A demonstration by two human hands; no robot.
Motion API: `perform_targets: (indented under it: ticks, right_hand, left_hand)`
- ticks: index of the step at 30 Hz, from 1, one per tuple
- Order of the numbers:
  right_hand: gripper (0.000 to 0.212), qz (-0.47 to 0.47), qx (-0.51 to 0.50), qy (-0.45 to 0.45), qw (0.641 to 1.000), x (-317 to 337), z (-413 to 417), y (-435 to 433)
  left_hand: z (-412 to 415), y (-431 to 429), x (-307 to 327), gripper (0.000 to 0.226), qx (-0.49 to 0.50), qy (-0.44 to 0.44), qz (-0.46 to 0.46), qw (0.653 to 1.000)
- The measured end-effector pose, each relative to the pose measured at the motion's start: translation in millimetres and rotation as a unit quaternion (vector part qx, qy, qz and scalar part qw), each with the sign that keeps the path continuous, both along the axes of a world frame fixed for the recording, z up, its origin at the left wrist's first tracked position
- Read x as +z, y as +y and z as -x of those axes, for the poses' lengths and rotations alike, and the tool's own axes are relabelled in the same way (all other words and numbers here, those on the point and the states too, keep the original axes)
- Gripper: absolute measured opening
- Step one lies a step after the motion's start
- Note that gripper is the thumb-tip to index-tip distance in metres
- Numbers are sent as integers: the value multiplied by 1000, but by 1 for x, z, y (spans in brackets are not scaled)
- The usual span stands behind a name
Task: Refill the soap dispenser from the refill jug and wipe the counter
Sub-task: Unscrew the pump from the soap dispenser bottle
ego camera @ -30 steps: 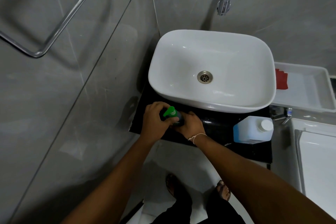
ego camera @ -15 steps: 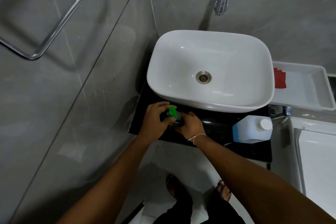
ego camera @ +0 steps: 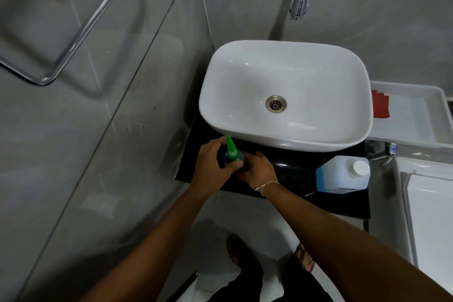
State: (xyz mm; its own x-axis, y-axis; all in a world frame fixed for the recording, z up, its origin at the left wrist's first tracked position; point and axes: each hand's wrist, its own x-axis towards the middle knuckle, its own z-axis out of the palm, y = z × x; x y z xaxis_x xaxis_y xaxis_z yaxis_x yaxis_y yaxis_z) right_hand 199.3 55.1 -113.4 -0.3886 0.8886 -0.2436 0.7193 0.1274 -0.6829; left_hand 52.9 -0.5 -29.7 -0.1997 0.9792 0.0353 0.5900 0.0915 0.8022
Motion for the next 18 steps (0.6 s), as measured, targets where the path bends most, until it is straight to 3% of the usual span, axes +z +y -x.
perform_targets:
  ticks: [3,9,15,18]
  right_hand:
    - [57,-6,4,-16,1000,-2,0,1]
    - [63,-5,-3,-17,1000,-3,0,2]
    - [61,-11,-3,-31,999,0,-3,5]
    - [60,0,-7,-26,1000,2,-5,5]
  left_hand:
    - [3,3,-2,45,-23,8,-4,1000]
    - [-3,8,1,37,79,13,-10,997]
    - [9,10,41,22,148,-184,-68,969]
    - [30,11,55,21,213,-214,-102,948]
